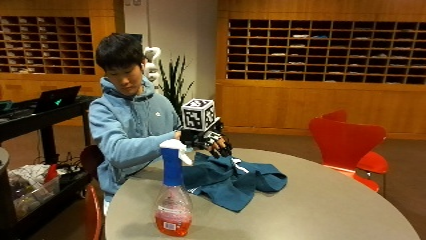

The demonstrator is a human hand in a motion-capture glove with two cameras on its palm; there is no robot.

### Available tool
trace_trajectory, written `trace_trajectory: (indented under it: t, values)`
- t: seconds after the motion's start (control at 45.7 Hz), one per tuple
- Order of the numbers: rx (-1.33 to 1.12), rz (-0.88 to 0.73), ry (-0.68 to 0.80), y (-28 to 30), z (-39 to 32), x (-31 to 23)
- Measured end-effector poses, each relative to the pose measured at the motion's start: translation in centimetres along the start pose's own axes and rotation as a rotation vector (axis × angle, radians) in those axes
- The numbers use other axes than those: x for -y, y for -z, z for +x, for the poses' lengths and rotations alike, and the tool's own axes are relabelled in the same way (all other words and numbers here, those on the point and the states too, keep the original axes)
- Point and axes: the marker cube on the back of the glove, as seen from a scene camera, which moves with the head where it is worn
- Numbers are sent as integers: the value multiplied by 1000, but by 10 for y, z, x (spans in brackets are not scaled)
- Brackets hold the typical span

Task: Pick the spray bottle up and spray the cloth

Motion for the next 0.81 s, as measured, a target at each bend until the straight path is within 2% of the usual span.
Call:
trace_trajectory:
  t: [0.219,0.372,0.591,0.81]
  values:
    - [16,54,-16,6,10,2]
    - [30,136,-13,13,15,-15]
    - [195,417,-41,23,39,-54]
    - [476,696,-282,27,104,-74]
